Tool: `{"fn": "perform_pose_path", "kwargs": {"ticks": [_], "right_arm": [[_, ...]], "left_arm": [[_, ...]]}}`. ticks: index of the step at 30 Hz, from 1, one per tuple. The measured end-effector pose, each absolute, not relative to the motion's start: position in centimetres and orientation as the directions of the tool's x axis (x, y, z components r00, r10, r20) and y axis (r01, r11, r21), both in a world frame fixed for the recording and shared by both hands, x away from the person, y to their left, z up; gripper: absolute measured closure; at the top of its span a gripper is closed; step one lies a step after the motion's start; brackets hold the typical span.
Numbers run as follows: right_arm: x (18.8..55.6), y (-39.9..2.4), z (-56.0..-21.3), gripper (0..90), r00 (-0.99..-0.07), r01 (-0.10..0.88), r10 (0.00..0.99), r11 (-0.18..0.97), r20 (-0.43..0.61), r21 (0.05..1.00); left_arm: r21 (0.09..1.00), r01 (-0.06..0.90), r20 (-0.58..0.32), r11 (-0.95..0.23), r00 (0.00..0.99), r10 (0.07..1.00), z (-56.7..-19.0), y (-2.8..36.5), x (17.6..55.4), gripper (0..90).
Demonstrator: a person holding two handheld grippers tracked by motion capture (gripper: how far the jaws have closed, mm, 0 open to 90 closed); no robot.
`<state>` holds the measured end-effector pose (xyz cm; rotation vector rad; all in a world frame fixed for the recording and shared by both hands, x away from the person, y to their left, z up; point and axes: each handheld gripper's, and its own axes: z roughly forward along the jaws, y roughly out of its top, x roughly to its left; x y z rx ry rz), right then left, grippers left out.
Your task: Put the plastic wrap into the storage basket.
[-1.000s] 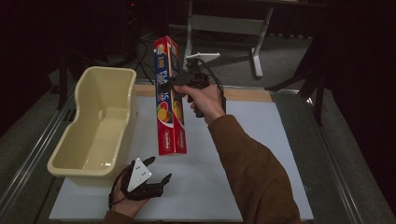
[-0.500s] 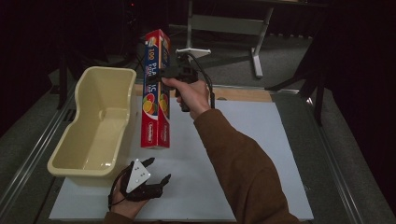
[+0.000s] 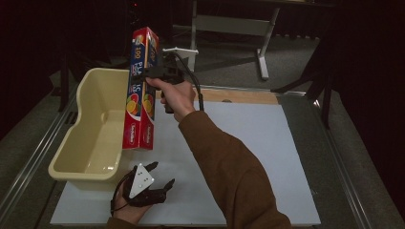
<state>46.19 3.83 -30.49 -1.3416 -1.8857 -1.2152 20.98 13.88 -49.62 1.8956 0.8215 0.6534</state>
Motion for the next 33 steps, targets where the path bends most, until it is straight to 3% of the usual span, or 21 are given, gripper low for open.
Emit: {"fn": "perform_pose_path", "kwargs": {"ticks": [14,33], "right_arm": [[45.2,7.9,-32.6,41.0,-0.298,0.953,0.421,0.078,0.857,0.293],[44.4,11.4,-36.2,40.9,-0.236,0.969,0.443,0.045,0.865,0.242]], "left_arm": [[0.912,0.251,0.102,-0.324,0.626,0.773,-49.4,14.1,20.6,23.3],[0.912,0.234,0.125,-0.337,0.625,0.771,-49.2,14.3,20.2,23.5]]}}
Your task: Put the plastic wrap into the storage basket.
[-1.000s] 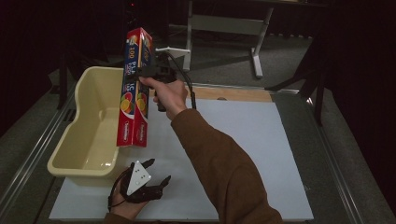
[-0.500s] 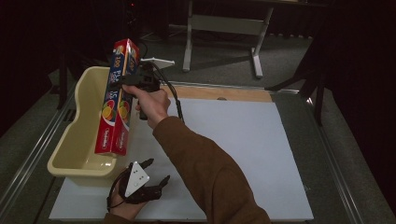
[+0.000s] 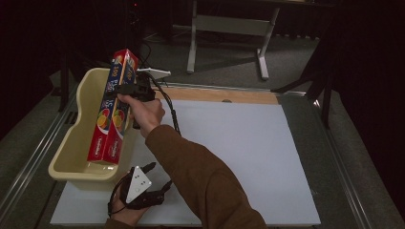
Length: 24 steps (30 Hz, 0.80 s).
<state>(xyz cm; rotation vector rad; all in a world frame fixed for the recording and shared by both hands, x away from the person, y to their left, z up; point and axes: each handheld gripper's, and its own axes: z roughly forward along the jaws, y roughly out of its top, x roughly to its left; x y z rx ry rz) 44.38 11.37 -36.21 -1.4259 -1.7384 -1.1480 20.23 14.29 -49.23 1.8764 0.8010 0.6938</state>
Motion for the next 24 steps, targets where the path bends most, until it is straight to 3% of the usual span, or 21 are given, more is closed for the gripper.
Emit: {"fn": "perform_pose_path", "kwargs": {"ticks": [24], "right_arm": [[43.7,13.2,-39.1,40.5,-0.186,0.981,0.474,0.046,0.861,0.186]], "left_arm": [[0.917,0.228,0.120,-0.326,0.622,0.774,-49.1,14.5,20.1,23.5]]}}
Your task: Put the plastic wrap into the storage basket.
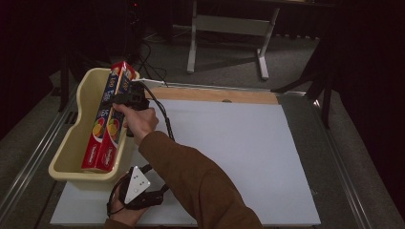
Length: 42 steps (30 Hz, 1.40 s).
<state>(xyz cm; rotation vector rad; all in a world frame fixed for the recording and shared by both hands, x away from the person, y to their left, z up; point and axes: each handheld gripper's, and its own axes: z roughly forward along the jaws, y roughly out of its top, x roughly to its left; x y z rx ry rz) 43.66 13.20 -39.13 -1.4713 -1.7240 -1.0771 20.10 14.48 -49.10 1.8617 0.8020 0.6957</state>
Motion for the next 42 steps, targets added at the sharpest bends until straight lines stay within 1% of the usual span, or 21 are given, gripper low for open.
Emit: {"fn": "perform_pose_path", "kwargs": {"ticks": [12,17,23,27,30,42], "right_arm": [[43.9,13.6,-40.2,40.0,-0.147,0.989,0.505,0.052,0.851,0.141],[44.1,13.7,-40.6,39.5,-0.145,0.990,0.511,0.076,0.848,0.123],[44.2,13.9,-41.0,37.0,-0.141,0.990,0.534,0.092,0.834,0.109],[44.4,13.8,-41.3,37.5,-0.132,0.991,0.565,0.098,0.814,0.092],[44.3,13.9,-41.3,37.9,-0.140,0.990,0.575,0.101,0.806,0.100],[44.1,14.0,-41.0,36.6,-0.127,0.992,0.603,0.088,0.788,0.092]], "left_arm": [[0.920,0.227,0.119,-0.319,0.614,0.780,-49.0,14.7,20.2,23.8],[0.921,0.226,0.119,-0.319,0.614,0.780,-49.0,14.7,20.2,23.8],[0.924,0.224,0.115,-0.309,0.607,0.786,-48.9,14.9,20.2,23.8],[0.924,0.224,0.116,-0.310,0.607,0.786,-48.9,14.8,20.2,23.8],[0.923,0.224,0.120,-0.314,0.606,0.786,-48.9,14.9,20.1,23.8],[0.923,0.226,0.119,-0.312,0.603,0.789,-48.9,15.0,20.2,23.8]]}}
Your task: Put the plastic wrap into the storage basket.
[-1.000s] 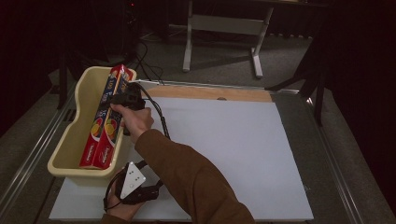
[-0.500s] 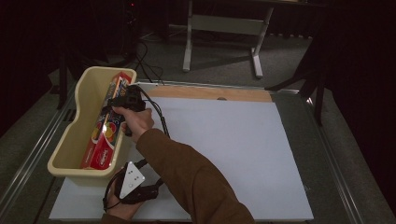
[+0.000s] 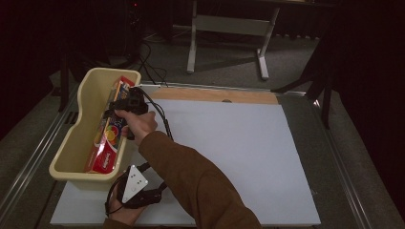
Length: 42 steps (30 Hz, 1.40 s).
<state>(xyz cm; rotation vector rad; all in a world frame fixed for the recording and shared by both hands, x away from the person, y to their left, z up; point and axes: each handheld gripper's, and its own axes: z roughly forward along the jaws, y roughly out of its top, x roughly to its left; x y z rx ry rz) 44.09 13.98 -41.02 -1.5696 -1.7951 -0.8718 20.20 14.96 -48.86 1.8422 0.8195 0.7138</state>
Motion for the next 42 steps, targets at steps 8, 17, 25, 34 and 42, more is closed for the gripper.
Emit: {"fn": "perform_pose_path", "kwargs": {"ticks": [8,17,25,34,42], "right_arm": [[44.0,14.0,-40.8,35.5,-0.137,0.990,0.624,0.101,0.769,0.094],[44.2,12.9,-39.7,34.7,-0.127,0.991,0.564,0.107,0.816,0.080],[44.0,11.4,-39.3,38.3,-0.242,0.968,0.551,0.193,0.798,0.160],[42.8,8.8,-38.2,39.4,-0.480,0.877,0.529,0.315,0.699,0.364],[39.9,4.6,-37.9,37.6,-0.742,0.630,0.569,0.411,0.355,0.659]], "left_arm": [[0.921,0.228,0.121,-0.316,0.604,0.788,-48.9,14.9,20.2,23.8],[0.924,0.238,0.103,-0.300,0.601,0.793,-48.9,15.0,20.4,23.7],[0.923,0.238,0.104,-0.301,0.600,0.793,-49.0,14.9,20.4,23.6],[0.920,0.237,0.115,-0.312,0.598,0.793,-48.9,14.7,20.5,23.6],[0.915,0.240,0.122,-0.324,0.601,0.790,-49.0,14.4,20.6,23.7]]}}
